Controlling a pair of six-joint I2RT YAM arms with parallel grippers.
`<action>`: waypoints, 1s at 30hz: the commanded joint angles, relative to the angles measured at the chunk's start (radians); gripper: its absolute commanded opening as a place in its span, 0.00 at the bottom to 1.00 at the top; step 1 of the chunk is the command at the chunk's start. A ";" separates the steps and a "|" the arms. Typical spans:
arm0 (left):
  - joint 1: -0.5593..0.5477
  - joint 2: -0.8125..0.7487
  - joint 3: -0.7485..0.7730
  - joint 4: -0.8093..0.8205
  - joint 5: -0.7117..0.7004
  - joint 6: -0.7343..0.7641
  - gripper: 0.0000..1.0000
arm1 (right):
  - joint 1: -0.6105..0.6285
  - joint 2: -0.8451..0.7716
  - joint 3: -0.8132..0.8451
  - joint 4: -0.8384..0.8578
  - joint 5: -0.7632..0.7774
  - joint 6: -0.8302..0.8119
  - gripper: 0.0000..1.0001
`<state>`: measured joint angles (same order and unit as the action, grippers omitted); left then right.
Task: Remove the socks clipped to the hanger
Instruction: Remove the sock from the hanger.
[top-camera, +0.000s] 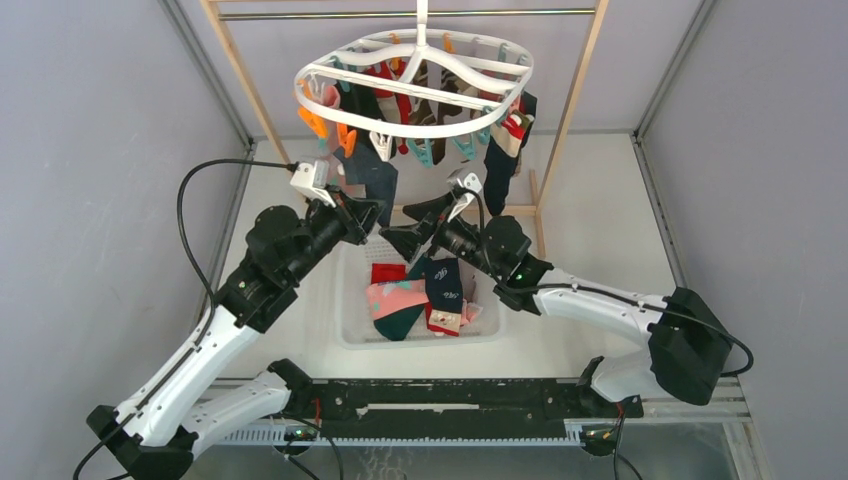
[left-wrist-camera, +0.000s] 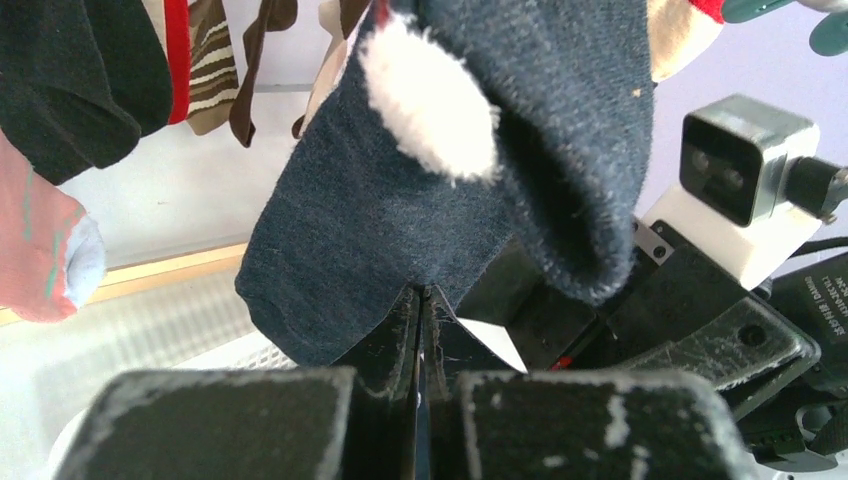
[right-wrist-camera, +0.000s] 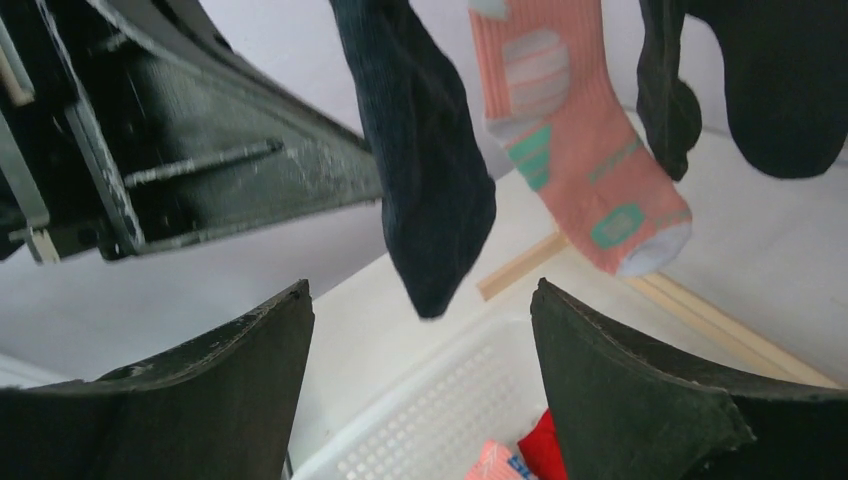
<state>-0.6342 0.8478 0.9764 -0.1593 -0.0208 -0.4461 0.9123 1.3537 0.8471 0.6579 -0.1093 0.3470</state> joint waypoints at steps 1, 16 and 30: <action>-0.016 -0.024 0.009 0.020 0.013 -0.023 0.05 | 0.012 0.027 0.079 0.073 0.051 -0.033 0.86; -0.043 -0.041 -0.001 0.012 0.047 -0.036 0.05 | 0.012 0.087 0.122 0.046 0.046 -0.019 0.53; -0.046 -0.087 -0.006 -0.036 -0.009 -0.025 0.54 | 0.005 0.076 0.110 -0.010 0.015 0.000 0.11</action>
<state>-0.6750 0.7994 0.9764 -0.1913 0.0025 -0.4721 0.9165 1.4422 0.9272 0.6437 -0.0822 0.3454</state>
